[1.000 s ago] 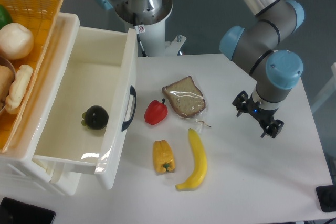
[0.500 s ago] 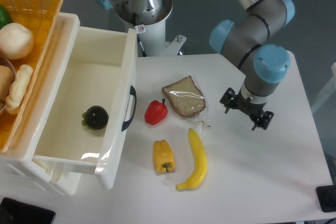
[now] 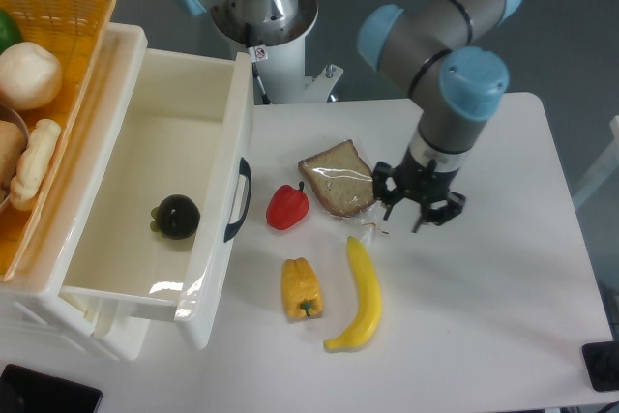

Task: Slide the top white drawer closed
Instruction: 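Lower the gripper and bring it against the drawer's front panel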

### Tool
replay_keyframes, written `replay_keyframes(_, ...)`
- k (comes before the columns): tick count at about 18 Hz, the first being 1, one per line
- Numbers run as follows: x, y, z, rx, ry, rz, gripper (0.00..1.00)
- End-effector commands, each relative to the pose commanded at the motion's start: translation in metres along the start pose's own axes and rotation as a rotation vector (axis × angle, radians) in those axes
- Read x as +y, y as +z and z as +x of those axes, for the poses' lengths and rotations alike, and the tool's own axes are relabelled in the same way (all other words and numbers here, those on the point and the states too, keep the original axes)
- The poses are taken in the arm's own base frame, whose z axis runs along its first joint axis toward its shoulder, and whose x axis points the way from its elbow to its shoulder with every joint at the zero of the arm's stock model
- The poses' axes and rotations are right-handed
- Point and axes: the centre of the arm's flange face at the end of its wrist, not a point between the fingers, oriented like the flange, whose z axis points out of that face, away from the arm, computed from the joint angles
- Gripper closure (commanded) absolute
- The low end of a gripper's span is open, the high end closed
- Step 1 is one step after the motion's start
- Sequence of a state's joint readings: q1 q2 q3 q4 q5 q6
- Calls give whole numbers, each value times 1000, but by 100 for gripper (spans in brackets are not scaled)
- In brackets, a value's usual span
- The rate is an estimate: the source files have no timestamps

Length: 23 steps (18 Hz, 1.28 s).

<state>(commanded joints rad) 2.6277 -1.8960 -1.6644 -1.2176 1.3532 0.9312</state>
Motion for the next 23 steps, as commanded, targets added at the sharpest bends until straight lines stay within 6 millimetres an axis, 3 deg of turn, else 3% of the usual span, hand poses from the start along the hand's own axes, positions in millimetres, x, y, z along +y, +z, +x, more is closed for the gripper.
replay_keyframes(4,-2,-15,32,200,-57,44,100)
replay_keyframes(8,-5,-24,45,240,-103,64,100)
replay_keyframes(13,-27,-18,72,304,-110,107,100)
replay_keyframes(23,-47,-18,100,355,-144,130,100)
